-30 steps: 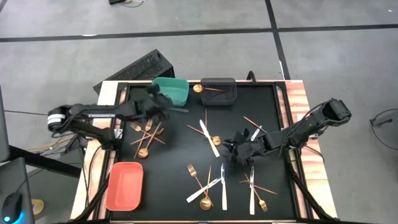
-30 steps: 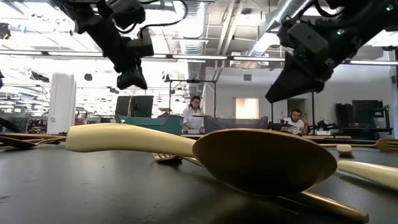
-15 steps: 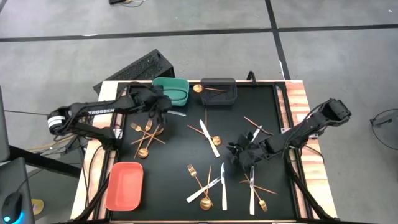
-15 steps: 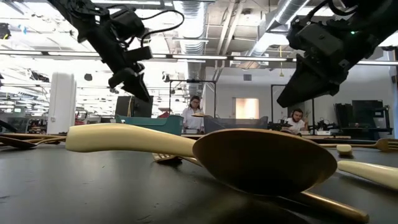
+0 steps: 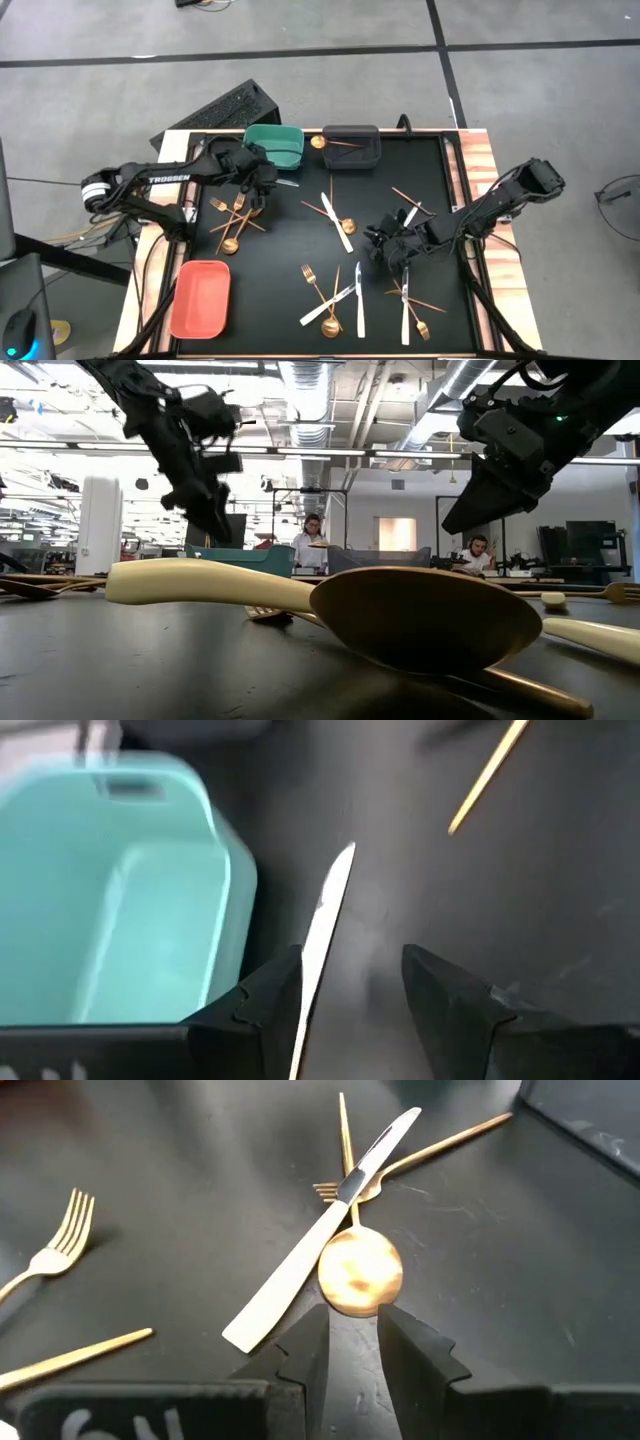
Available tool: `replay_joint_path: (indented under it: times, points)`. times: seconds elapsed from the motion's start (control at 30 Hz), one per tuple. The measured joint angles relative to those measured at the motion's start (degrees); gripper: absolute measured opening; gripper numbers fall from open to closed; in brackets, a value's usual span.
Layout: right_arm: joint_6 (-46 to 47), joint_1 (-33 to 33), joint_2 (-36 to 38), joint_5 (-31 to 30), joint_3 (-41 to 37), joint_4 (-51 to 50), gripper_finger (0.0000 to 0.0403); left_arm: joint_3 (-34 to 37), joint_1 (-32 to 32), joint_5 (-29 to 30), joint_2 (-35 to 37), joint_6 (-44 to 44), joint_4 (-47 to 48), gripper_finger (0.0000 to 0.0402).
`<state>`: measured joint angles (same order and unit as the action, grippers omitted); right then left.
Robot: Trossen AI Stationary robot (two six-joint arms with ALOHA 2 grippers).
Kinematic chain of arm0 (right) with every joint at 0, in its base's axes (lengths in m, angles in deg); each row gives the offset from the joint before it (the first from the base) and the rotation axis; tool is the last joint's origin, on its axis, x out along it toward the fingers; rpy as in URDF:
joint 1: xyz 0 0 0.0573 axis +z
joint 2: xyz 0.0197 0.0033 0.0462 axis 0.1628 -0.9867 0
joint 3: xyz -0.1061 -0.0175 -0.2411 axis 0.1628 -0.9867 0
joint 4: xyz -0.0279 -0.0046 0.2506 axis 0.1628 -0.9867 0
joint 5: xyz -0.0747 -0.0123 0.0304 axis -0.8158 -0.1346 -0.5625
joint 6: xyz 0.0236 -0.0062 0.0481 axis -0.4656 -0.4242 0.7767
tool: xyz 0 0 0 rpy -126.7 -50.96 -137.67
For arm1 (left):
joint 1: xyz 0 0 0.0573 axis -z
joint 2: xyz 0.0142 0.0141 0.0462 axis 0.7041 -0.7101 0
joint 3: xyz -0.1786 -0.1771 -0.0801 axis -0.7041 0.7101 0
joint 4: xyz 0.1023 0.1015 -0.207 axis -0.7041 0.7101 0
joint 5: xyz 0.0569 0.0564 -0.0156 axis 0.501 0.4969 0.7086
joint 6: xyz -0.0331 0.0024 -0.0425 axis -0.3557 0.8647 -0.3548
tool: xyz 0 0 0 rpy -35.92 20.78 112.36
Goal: Sort silverware by color (type)
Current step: Put the silver knife into the light blue bin
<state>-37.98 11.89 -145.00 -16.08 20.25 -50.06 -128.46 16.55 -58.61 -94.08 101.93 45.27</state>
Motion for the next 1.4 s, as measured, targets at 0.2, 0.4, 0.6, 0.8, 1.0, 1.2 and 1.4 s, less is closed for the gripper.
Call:
replay_joint_path:
  times: [0.2, 0.4, 0.6, 0.8, 1.0, 1.2, 1.4]
  points:
    - [-3.5, -1.8, 0.0, 0.6, 0.0, 0.8, 0.0116, 0.1, -3.5, 2.7, -9.5, -0.2, -0.6, 0.0154]
    - [-5.9, -3.7, 0.0, 3.7, 0.0, 0.6, 0.0116, -3.2, -6.0, 4.4, -16.5, 1.0, -0.7, 0.0153]
    - [-6.8, -4.2, 0.0, 4.7, 0.0, 0.6, 0.0117, -6.6, -7.4, 4.1, -18.1, 1.2, 3.7, 0.0149]
    - [-6.7, -3.3, 0.0, 4.7, 0.0, 0.4, 0.0116, -7.2, -9.4, 2.5, -18.1, 1.2, 8.7, 0.0080]
    - [-6.7, -2.5, 0.0, 4.7, 0.0, 0.4, 0.0117, -7.2, -11.1, 1.1, -18.1, 0.6, 10.1, 0.0016]
    - [-6.7, -2.5, 0.0, 4.7, 0.0, 0.1, 0.0117, -8.6, -8.6, 1.3, -16.7, -1.3, 13.6, 0.0020]
    - [-6.5, -3.0, 0.0, 4.7, 0.0, 0.1, 0.0117, -13.6, -2.3, -1.2, -13.9, 0.7, 21.1, 0.0018]
